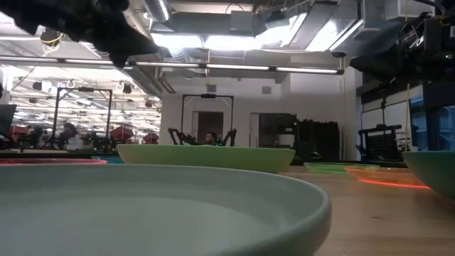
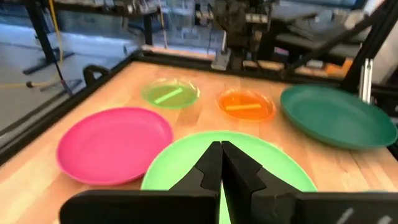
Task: Stack plastic plates
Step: Stack the dark green plate on top of the light green plate
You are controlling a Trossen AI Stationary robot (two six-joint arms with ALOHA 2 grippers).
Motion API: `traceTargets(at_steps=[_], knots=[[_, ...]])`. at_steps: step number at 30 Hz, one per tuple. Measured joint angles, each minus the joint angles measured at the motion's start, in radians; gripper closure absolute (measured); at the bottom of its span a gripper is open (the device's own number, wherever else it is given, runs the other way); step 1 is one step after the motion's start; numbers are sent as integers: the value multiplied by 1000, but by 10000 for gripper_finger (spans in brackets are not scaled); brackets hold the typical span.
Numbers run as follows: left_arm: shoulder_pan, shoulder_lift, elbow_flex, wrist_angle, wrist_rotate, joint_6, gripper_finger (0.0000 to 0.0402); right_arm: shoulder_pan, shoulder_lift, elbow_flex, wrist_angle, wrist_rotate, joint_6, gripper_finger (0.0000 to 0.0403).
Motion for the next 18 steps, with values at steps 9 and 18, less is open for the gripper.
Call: traceTargets(at_steps=[9, 18], knots=[[-49, 234, 145, 66, -2, 26, 401, 1, 0, 0, -8, -18, 0, 393], [-61, 395, 159, 342, -19, 53, 401, 1, 0, 0, 11, -95, 68, 393]])
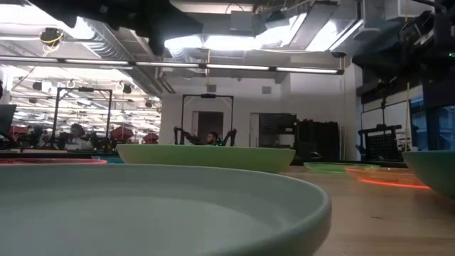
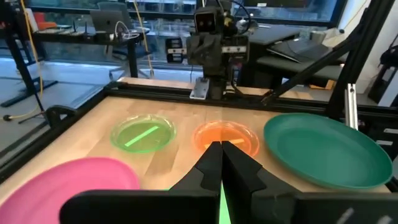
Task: Stack plastic plates
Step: Stack the dark green plate on top of the light green plate
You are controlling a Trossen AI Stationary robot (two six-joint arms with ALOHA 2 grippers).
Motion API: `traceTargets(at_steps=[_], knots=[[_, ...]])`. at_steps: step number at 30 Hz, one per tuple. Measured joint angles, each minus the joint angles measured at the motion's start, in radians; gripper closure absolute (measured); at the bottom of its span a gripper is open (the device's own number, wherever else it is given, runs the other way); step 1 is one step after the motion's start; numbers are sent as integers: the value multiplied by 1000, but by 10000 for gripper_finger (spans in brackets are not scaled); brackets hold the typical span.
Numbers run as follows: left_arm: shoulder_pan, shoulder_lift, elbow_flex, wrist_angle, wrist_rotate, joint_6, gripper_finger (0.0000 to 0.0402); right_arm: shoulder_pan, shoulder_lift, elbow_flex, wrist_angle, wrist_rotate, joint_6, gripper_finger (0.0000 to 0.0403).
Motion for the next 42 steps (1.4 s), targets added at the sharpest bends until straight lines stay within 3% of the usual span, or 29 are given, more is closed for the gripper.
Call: traceTargets(at_steps=[8, 16, 26, 35, 42], knots=[[0, 78, 0, 15, 0, -1, 401, 0, 90, 0, 76, -91, 36, 393], [-1, 132, 0, 43, 0, -2, 401, 8, 324, 43, 137, -219, 34, 393], [-1, 150, 0, 85, 0, -2, 401, 242, 628, 185, 120, -140, -39, 393], [-15, 150, 0, 87, 0, -7, 401, 435, 803, 398, -164, -44, -84, 393], [-14, 150, -1, 121, 0, -3, 401, 530, 911, 496, -267, -109, -44, 393]])
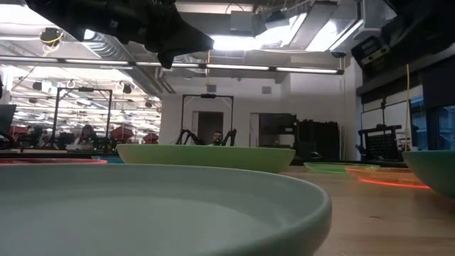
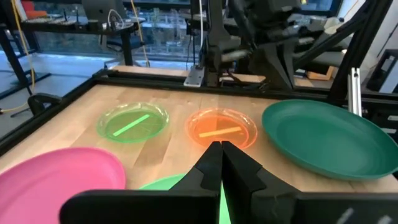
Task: Stack plastic plates
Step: Stack the dark green plate on top of the light green plate
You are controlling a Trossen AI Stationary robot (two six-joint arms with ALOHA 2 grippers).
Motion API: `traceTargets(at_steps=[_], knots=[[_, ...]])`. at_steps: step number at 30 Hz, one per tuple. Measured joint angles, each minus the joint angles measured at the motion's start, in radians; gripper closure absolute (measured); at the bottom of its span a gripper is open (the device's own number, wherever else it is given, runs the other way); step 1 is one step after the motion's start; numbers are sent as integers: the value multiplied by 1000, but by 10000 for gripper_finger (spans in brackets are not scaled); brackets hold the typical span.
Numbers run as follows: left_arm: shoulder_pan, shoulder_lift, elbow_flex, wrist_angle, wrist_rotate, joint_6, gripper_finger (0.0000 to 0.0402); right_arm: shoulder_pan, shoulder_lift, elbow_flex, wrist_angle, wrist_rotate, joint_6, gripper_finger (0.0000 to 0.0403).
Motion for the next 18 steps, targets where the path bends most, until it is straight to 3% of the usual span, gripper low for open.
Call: traceTargets(at_steps=[8, 18], knots=[[0, 0, 0, 13, 0, 3, 401, 29, 89, 7, -28, -6, 119, 375], [1, 0, 0, 13, 0, 3, 401, 28, 174, 7, -161, -6, 151, 235]])
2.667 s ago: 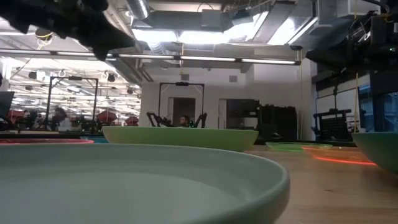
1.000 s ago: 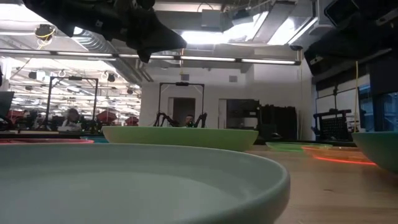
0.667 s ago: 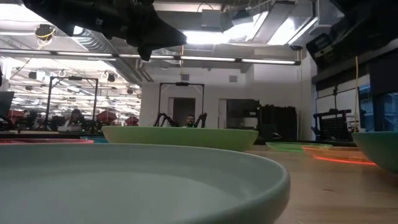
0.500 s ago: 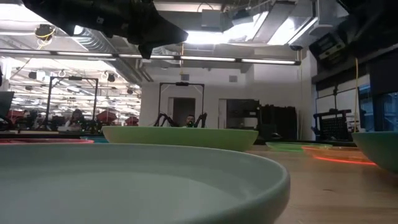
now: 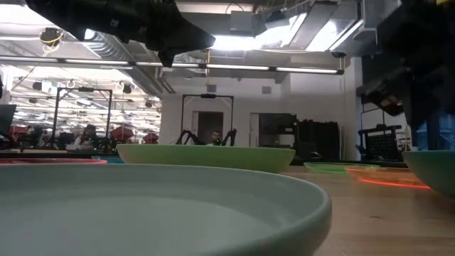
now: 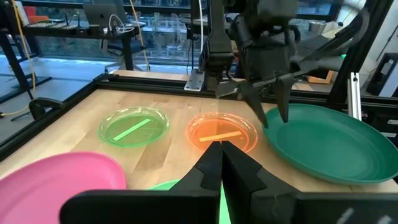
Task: Stack plastic plates
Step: Stack the dark green plate on top of the light green plate
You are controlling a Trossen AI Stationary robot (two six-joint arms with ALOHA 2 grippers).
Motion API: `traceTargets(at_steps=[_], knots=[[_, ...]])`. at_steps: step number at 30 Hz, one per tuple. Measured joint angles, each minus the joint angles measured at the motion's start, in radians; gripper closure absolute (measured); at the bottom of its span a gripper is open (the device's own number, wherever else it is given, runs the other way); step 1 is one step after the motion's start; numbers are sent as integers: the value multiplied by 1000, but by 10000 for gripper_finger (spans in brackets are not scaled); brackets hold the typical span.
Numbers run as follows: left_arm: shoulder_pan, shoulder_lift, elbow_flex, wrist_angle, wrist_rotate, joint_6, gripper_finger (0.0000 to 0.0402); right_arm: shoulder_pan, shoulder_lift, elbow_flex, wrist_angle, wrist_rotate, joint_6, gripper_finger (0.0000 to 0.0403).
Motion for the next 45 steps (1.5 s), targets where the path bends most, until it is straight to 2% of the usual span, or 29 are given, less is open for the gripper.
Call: traceTargets(at_steps=[4, 9, 18, 31, 45], knots=[[0, 0, 0, 0, 0, 0, 401, 0, 41, 0, -21, 0, 0, 207], [0, 0, 0, 0, 0, 0, 401, -1, 85, 0, -19, 0, -1, 208], [0, 0, 0, 0, 0, 0, 401, -1, 155, 0, 5, -27, -2, 262], [0, 0, 0, 0, 0, 0, 401, -3, 199, 0, 50, -54, -24, 395], [0, 0, 0, 0, 0, 0, 401, -16, 181, 115, -45, -90, -83, 397]])
